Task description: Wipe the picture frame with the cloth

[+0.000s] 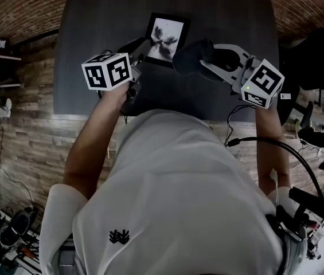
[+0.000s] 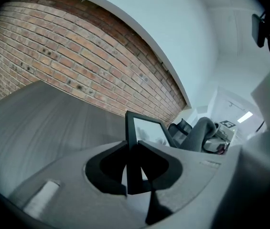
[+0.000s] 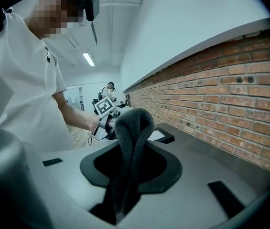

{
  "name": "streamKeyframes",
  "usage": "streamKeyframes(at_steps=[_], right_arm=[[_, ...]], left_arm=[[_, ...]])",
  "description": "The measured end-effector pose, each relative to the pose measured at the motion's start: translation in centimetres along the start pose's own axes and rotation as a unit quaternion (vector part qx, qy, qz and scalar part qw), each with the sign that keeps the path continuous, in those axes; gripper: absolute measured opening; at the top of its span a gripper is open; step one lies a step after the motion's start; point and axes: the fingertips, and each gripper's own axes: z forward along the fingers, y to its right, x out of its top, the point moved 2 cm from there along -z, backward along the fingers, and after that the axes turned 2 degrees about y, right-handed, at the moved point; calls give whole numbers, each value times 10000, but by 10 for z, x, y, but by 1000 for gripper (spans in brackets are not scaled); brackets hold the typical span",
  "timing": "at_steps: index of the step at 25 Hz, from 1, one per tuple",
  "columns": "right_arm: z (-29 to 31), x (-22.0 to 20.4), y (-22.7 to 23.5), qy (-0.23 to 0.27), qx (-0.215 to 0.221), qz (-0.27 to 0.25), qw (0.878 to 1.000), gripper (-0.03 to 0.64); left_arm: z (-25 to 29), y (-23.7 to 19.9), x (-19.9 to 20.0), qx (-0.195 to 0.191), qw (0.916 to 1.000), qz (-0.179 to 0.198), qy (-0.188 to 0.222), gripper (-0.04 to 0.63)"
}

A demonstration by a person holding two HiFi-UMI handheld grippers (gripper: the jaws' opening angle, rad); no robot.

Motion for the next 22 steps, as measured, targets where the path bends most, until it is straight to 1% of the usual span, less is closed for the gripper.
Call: streamKeyframes(at_steps=[4, 7, 11, 17, 22], right_arm=[[-5, 0, 18, -12, -377, -42, 9993, 107], [-8, 3, 37, -8, -801, -42, 9968, 107], [-24, 10, 65, 83, -1416, 3, 9899, 107], [-42, 10, 92, 238, -2136, 208, 9764, 107], [-58, 5, 100, 417, -2421, 456, 9683, 107]], left_arm=[[-1, 5, -7, -102, 9999, 45, -81, 77], [-4, 5, -9, -181, 9998, 48, -105, 77], [-4, 11, -12, -212, 9997, 44, -107, 77], [-1, 18, -15, -278, 9995, 76, -96, 77], [1, 19, -15, -273, 9996, 45, -63, 77]])
